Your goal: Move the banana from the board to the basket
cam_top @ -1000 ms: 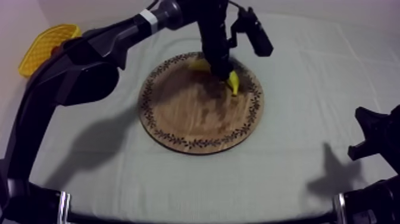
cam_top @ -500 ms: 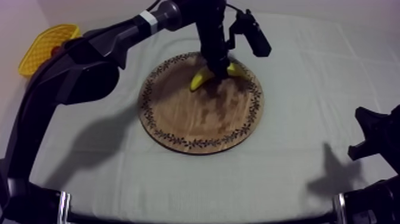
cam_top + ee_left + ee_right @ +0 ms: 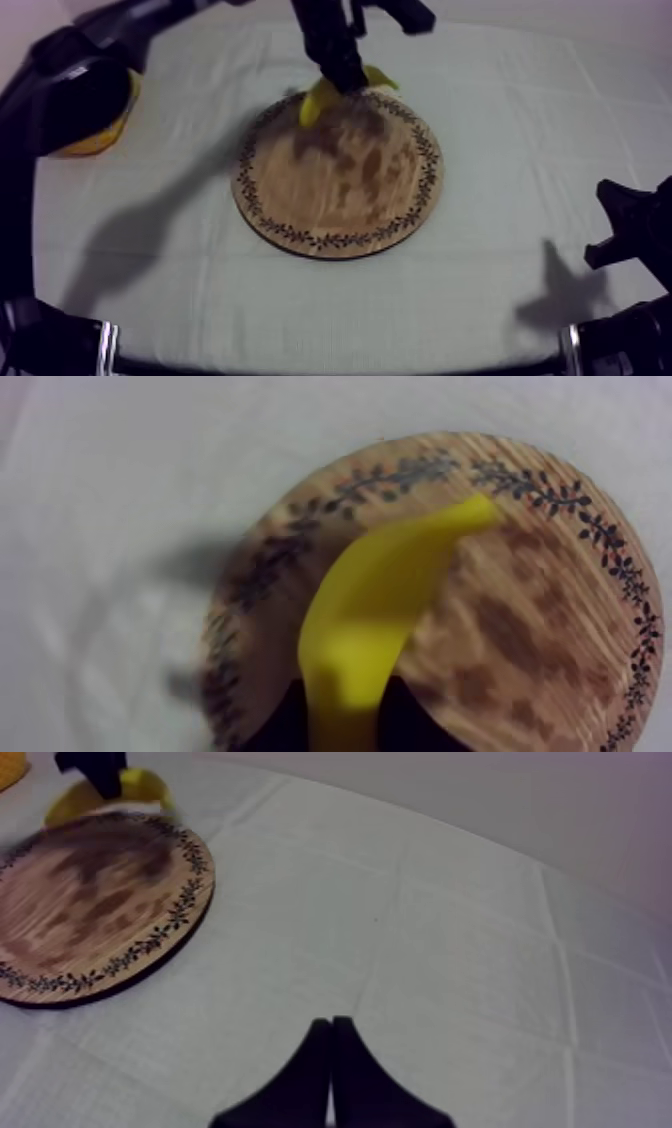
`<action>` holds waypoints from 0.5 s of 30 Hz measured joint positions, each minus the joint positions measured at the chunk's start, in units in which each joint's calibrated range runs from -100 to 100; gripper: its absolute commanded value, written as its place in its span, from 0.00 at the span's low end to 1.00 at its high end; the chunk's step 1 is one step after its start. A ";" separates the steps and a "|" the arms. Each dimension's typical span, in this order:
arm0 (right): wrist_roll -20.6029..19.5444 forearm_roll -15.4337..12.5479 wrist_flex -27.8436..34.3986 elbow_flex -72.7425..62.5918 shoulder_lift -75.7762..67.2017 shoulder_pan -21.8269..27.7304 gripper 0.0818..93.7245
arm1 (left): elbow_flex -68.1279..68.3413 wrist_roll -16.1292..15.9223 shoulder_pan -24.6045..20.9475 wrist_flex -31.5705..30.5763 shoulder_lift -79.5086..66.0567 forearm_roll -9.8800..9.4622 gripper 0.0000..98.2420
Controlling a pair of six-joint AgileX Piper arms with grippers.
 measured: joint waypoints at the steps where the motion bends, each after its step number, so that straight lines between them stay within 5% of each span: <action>1: 0.00 0.00 0.00 0.00 0.00 0.00 0.00 | 1.68 0.60 -0.58 -0.33 -1.71 -0.04 0.06; 7: 0.00 0.00 0.00 0.00 0.00 0.00 0.00 | 13.28 2.87 -6.13 -1.62 -16.52 0.13 0.06; 15: 0.00 0.00 -0.01 0.00 0.00 0.00 0.00 | 23.92 1.18 -16.19 -2.57 -32.59 1.20 0.06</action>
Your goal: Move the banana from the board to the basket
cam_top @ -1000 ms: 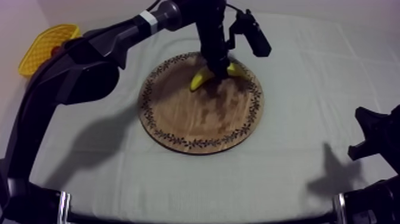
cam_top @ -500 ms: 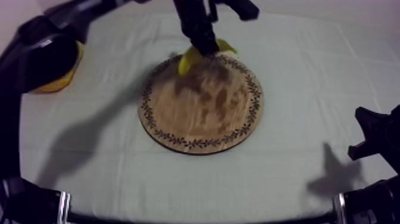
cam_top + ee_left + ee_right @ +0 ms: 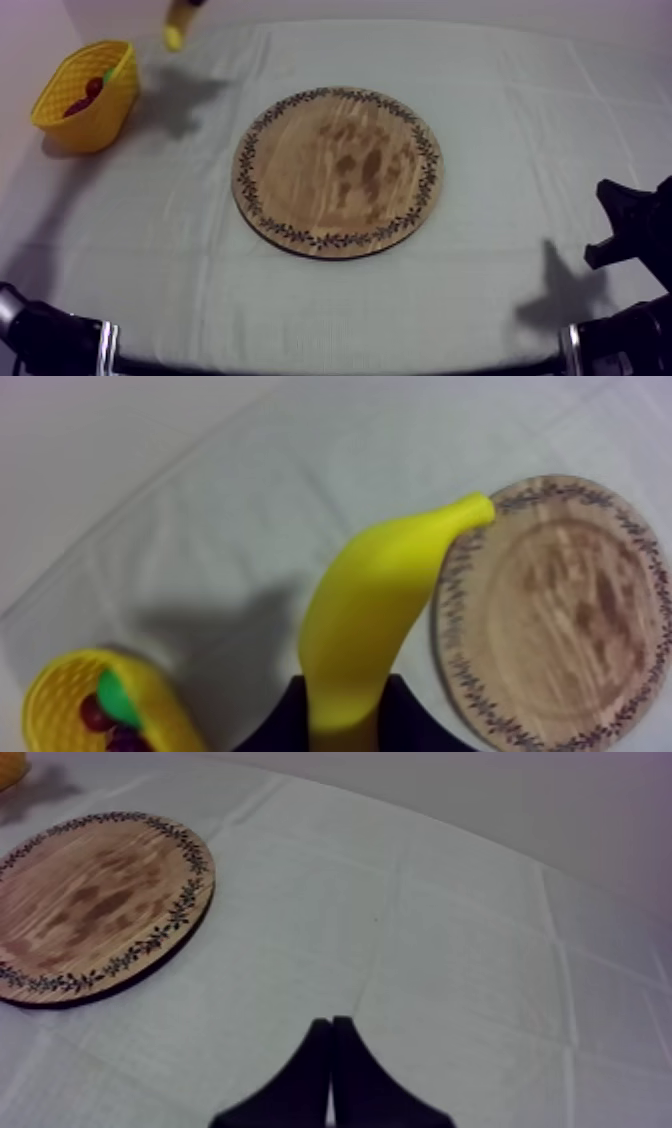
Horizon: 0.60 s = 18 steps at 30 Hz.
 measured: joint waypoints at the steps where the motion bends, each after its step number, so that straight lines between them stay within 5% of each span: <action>1: 0.00 0.00 0.00 0.00 0.00 0.00 0.00 | 0.70 -0.38 -1.36 0.00 -1.14 0.00 0.06; 18: 0.00 0.00 0.00 0.00 0.00 0.00 0.00 | 1.63 -5.74 -17.28 -0.86 1.57 0.78 0.11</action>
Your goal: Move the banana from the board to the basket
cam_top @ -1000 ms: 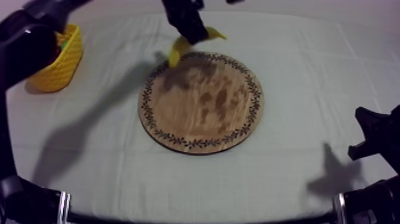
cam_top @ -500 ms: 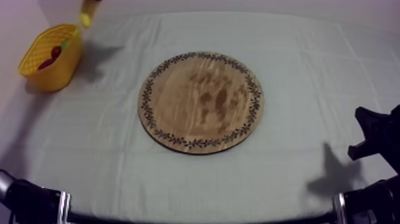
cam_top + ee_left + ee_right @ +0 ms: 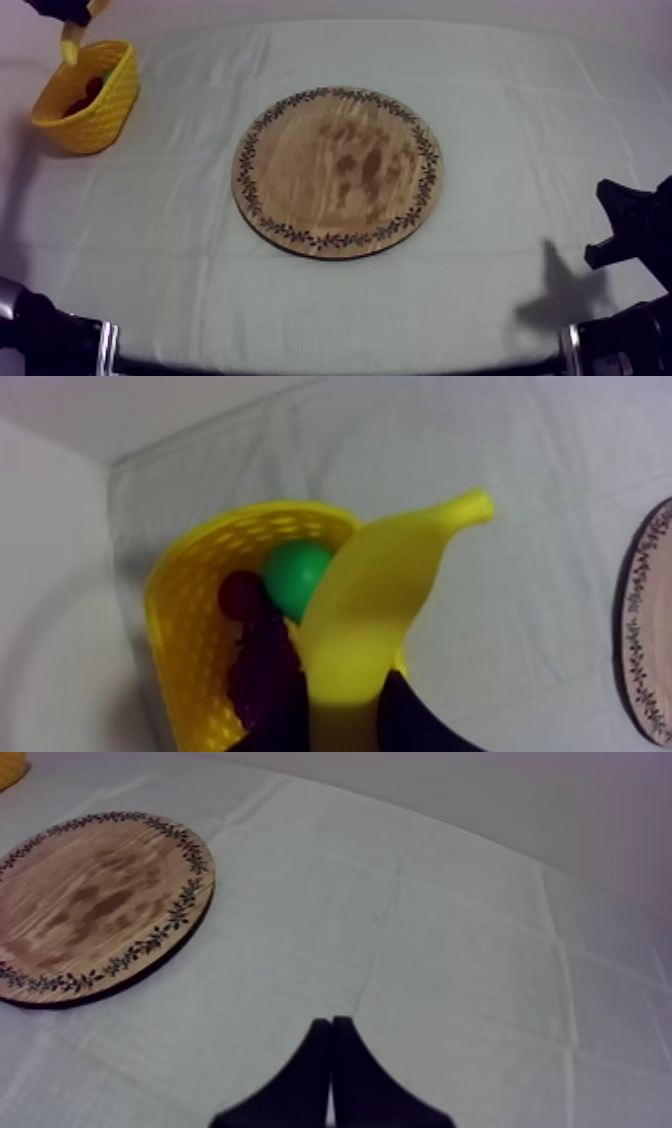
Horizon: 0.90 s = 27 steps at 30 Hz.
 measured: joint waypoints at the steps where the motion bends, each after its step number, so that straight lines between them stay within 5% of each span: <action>1: 0.00 0.00 0.00 0.00 0.00 0.00 0.00 | 0.00 -0.19 -0.57 -0.13 0.47 0.15 0.13; 16: 0.00 0.00 0.00 0.00 0.00 0.00 0.00 | 2.72 -0.51 -5.30 -4.68 0.84 0.38 0.65; 27: 0.00 0.00 0.00 0.00 0.00 0.00 0.00 | 6.80 1.48 -5.21 -4.59 -7.19 0.50 0.67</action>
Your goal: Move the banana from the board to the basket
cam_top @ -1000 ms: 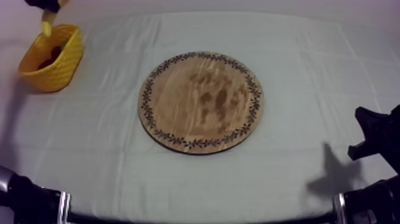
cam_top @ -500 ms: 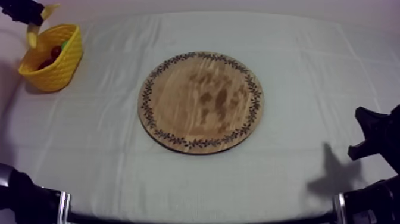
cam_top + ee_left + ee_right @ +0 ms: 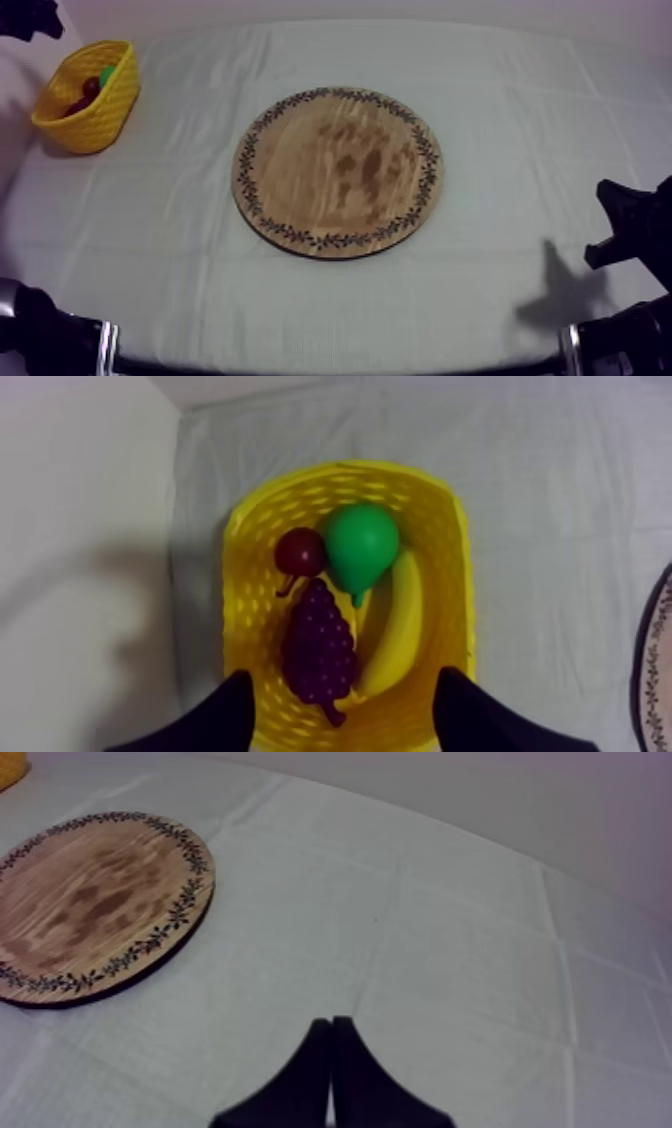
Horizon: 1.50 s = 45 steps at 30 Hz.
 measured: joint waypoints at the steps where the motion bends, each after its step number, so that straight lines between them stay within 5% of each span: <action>1: 0.00 0.00 0.08 0.00 0.00 0.00 0.00 | 0.72 0.36 0.17 -0.06 -1.52 0.00 0.66; 12: 0.00 0.00 0.00 0.00 0.00 0.00 0.00 | 12.43 3.34 0.89 -1.04 -22.38 -0.24 0.33; 21: 0.00 0.00 0.00 0.00 0.00 0.00 0.00 | 29.70 5.34 1.03 -10.82 -44.68 -0.29 0.04; 31: 0.00 0.00 0.00 0.00 0.00 0.00 0.00 | 50.59 5.09 2.70 -19.29 -67.65 0.83 0.00; 45: 0.00 0.00 0.00 0.00 0.00 0.00 0.00 | 86.65 10.96 8.77 -38.40 -92.85 1.38 0.00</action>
